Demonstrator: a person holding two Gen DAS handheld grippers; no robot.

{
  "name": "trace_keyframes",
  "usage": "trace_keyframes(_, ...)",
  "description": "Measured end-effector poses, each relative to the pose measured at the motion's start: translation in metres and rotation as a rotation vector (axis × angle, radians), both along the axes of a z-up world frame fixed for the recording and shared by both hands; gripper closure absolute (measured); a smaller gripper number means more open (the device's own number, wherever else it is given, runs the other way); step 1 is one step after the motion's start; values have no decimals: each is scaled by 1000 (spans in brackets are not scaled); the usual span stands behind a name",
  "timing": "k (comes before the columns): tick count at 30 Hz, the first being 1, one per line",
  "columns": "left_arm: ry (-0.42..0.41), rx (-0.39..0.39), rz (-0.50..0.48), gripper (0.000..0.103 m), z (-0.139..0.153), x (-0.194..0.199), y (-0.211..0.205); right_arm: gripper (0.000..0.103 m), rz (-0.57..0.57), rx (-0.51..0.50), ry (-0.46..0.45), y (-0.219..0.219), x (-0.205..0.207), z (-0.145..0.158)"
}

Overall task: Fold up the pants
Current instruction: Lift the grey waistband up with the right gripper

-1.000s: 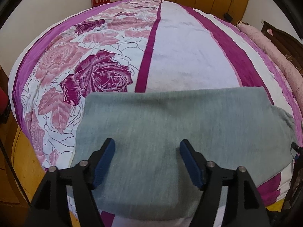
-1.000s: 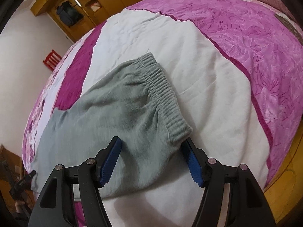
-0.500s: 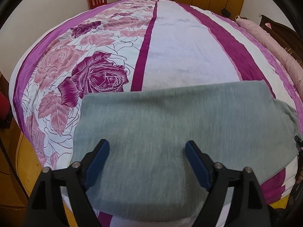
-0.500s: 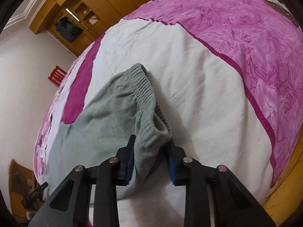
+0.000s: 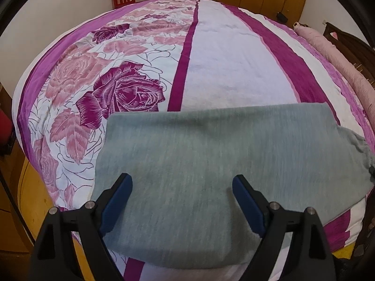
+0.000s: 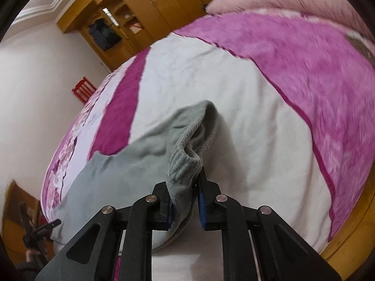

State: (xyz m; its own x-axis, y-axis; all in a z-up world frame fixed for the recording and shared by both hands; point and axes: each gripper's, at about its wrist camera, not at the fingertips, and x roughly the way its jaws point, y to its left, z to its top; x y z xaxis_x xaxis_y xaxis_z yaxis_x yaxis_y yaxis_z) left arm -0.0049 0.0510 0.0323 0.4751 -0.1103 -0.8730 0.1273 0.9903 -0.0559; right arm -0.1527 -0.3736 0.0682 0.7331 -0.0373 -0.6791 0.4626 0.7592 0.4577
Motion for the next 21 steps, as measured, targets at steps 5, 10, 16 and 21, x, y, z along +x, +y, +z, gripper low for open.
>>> trace_keyframes(5,5,2,-2,13,2,-1,1,87,58,-56,-32,17,7,21)
trace_keyframes(10,8,-8,1,13,4,-2,3,87,124,-135,-56,38,17,42)
trace_keyframes(16,7,-4,-2,13,7,-3,4,87,232,-172,-93,66,35,59)
trace_keyframes(21,6,-3,-2,13,8,-3,4,87,353,-212,-106,99,55,72)
